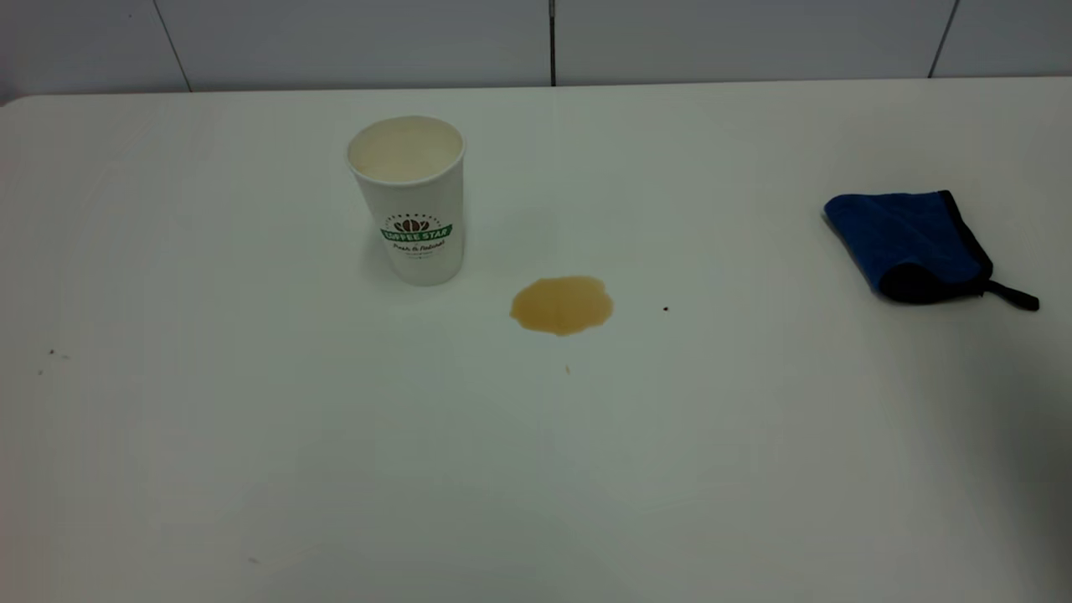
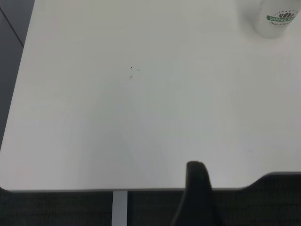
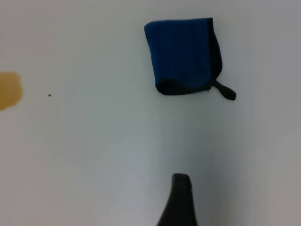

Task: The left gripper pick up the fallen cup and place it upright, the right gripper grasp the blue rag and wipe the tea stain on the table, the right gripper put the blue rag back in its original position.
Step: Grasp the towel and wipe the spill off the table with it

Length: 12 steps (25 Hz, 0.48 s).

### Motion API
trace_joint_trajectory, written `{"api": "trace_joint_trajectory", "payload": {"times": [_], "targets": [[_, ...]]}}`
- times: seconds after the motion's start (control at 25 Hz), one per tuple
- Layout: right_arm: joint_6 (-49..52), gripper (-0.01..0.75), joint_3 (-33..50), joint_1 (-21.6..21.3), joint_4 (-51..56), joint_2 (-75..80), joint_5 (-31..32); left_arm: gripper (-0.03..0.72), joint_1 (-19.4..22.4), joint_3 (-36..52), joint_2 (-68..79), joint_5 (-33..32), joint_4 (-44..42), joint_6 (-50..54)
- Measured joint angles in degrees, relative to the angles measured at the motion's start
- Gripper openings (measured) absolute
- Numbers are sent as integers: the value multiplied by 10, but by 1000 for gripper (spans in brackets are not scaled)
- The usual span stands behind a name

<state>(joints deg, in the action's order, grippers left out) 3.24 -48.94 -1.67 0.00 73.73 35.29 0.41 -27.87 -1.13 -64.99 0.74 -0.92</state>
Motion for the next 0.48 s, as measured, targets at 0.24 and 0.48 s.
{"api": "trace_joint_trajectory", "payload": {"times": [0.24,0.48], "targets": [[-32,727,-139,0,29,283,-25,587,0,0,0,0,0,0],[-108,727,-305,0,89,513,-15,587,0,0,0,0,0,0]]}}
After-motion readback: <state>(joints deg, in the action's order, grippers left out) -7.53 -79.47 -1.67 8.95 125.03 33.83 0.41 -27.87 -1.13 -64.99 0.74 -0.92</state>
